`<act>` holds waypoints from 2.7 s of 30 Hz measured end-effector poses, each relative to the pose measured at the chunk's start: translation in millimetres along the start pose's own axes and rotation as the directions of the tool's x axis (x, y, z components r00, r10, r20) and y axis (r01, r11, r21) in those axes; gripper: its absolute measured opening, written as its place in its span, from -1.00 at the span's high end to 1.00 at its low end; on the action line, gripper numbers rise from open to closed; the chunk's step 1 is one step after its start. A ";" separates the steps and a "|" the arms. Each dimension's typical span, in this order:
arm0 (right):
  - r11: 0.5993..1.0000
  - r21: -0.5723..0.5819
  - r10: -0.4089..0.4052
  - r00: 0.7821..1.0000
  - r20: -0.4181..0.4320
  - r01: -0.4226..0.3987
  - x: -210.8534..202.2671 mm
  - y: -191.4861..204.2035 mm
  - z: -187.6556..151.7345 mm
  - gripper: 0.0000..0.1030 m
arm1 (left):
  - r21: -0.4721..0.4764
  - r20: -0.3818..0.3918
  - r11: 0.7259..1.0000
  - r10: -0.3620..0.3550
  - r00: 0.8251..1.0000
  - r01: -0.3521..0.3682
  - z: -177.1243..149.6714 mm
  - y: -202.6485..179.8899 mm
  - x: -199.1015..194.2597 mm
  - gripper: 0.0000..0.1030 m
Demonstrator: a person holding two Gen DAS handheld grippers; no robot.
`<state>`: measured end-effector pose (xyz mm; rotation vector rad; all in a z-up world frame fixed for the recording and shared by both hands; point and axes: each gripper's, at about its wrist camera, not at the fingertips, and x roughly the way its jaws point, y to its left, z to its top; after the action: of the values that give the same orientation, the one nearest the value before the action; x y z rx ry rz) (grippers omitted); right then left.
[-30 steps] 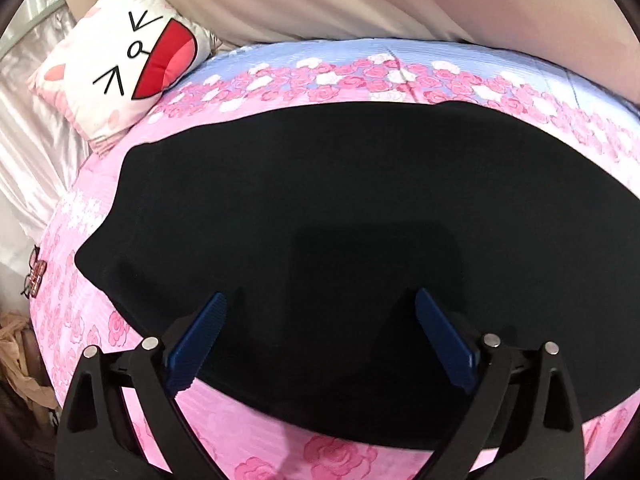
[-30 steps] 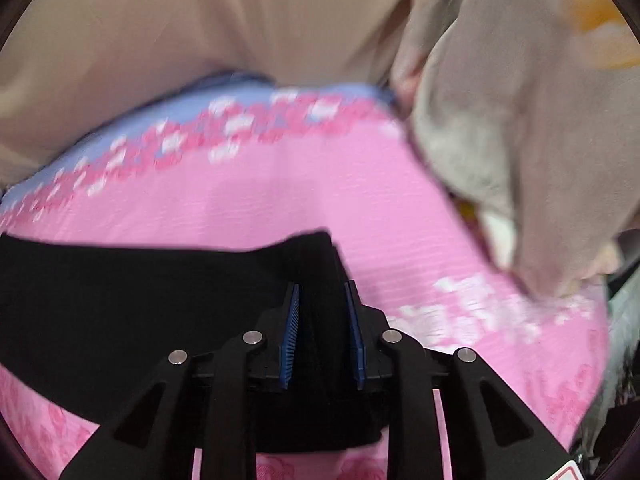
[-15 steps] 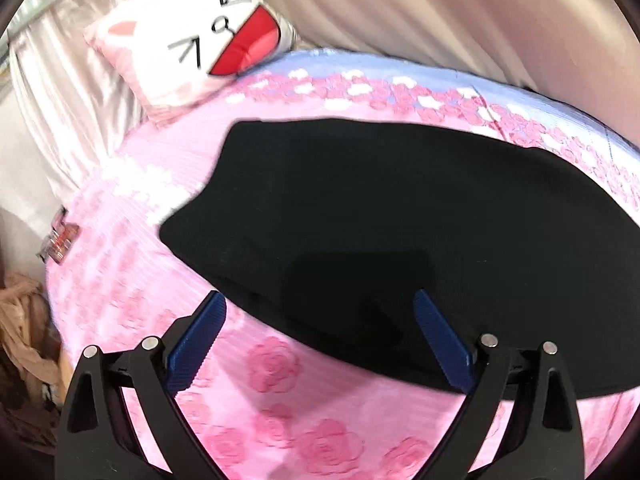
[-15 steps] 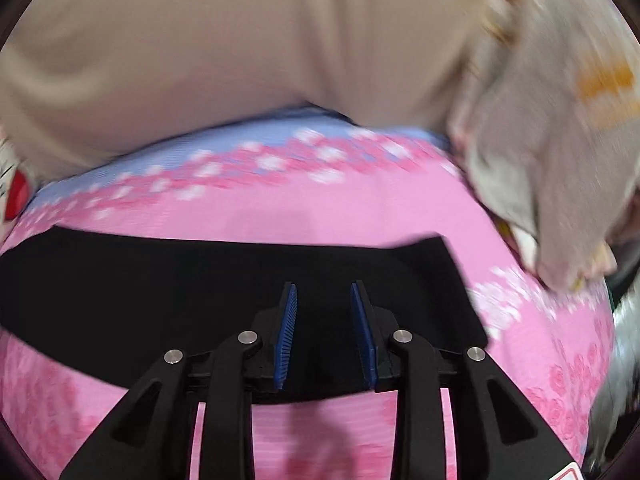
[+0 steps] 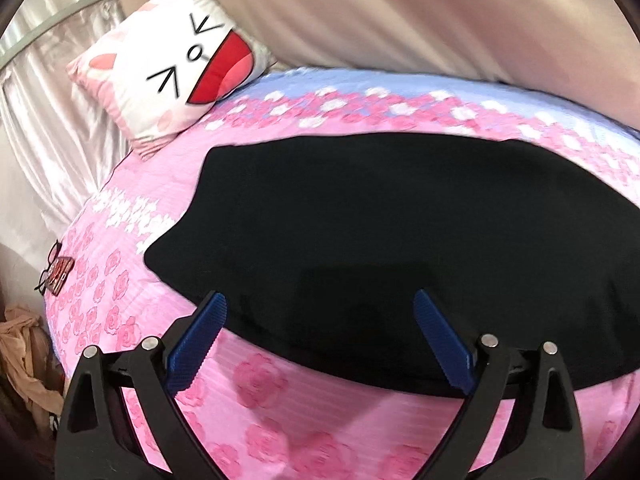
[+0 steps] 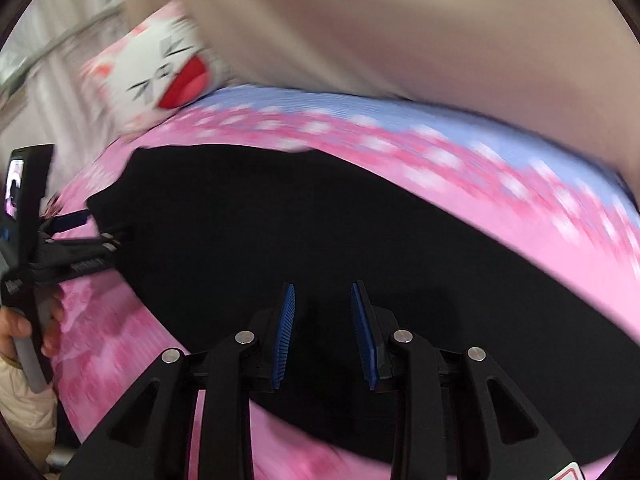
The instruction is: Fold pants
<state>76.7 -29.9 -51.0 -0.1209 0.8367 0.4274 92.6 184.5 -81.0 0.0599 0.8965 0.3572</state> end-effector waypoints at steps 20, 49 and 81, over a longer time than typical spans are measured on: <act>0.998 -0.038 0.044 0.987 -0.152 -0.050 151.0 39.4 113.7 0.37 | -0.026 -0.044 0.999 -0.032 0.999 0.030 -15.2 25.6 24.1 -0.91; 0.683 0.570 -0.530 0.847 -0.043 0.457 -183.5 -260.8 -189.4 -0.22 | 0.193 0.012 0.971 -0.143 0.990 0.139 -37.5 -115.7 -68.8 -0.91; 0.730 0.537 -0.497 0.867 -0.006 0.422 -187.5 -366.7 -192.5 0.59 | 0.360 0.059 0.930 -0.096 0.994 0.069 -42.4 -213.3 -96.8 -0.91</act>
<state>-16.0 -474.8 -63.5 0.2089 0.7262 -0.2773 64.3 -51.9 -77.1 0.3694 0.8770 0.1078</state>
